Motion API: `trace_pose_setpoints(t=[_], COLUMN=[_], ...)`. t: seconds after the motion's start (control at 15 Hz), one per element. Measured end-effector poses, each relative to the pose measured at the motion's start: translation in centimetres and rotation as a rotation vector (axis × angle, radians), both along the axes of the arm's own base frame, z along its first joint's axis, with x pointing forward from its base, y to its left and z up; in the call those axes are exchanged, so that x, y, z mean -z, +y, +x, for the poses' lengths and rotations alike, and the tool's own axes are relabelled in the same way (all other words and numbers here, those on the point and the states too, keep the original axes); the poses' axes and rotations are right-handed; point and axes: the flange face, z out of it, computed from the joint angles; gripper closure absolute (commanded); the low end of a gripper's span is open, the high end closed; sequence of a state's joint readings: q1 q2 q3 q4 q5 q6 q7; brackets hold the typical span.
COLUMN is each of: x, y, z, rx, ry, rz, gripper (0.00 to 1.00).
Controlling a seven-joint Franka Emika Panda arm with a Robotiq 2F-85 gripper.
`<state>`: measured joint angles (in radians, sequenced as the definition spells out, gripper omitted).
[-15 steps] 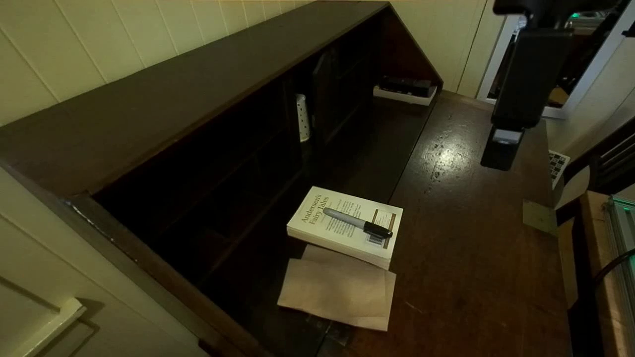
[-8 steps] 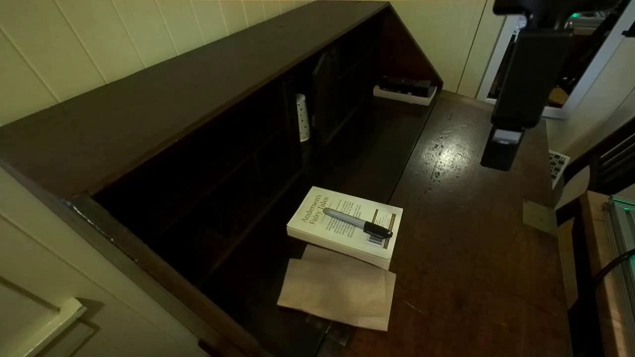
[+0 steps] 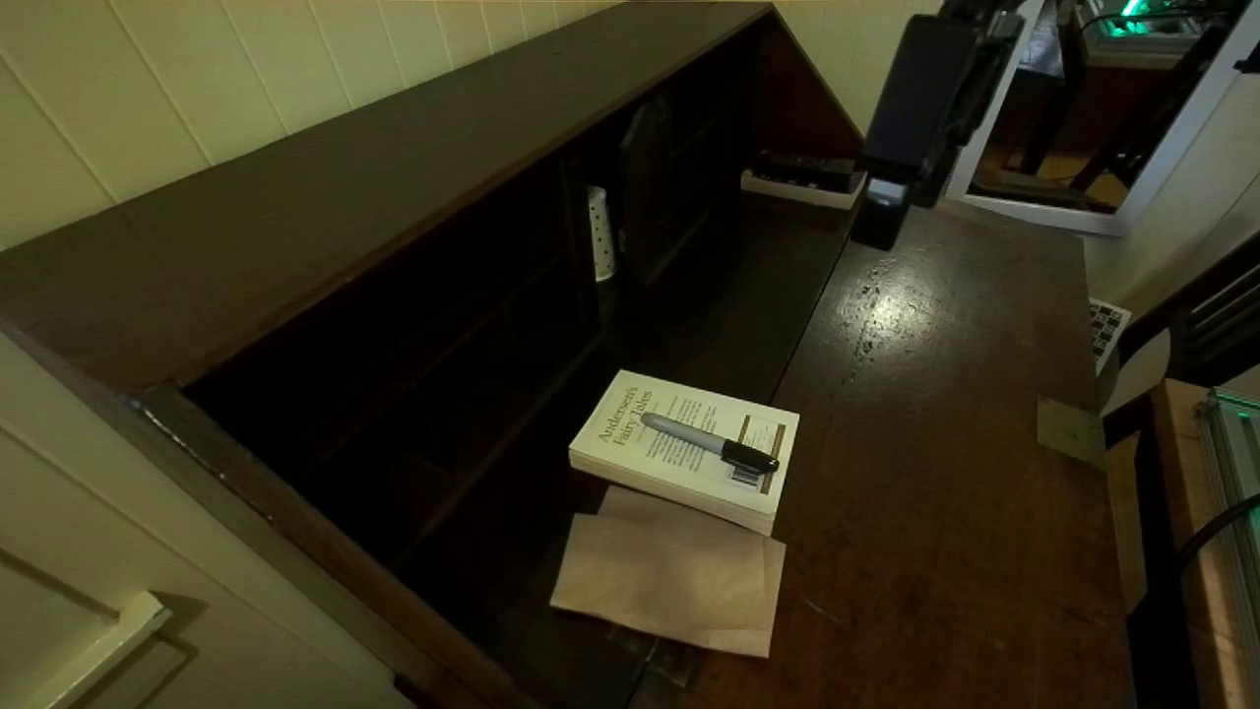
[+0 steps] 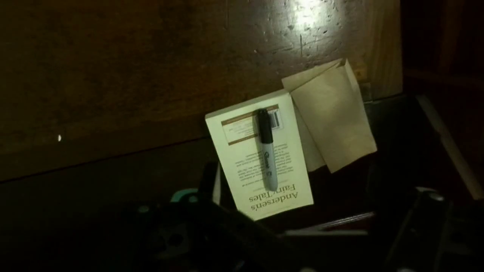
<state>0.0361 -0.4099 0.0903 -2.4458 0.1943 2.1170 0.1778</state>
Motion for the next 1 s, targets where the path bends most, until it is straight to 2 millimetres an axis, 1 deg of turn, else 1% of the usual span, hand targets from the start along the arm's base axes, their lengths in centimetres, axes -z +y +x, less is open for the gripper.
trace_pose_setpoints(t=[0.13, 0.4, 0.6, 0.87, 0.93, 1.0], x=[-0.1, 0.4, 1.7, 3.8, 4.2, 4.5], y=[-0.9, -2.1, -3.3, -5.9, -6.2, -6.3], z=[1.8, 6.4, 9.6, 13.4, 13.9, 14.0], rx=[0.01, 0.012, 0.039, 0.1, 0.106, 0.106], ry=[-0.044, -0.124, -0.136, -0.139, -0.134, -0.128], rz=[-0.027, -0.103, -0.157, -0.215, -0.217, -0.217], gripper=[0.0, 0.0, 0.0, 0.0, 0.0, 0.0])
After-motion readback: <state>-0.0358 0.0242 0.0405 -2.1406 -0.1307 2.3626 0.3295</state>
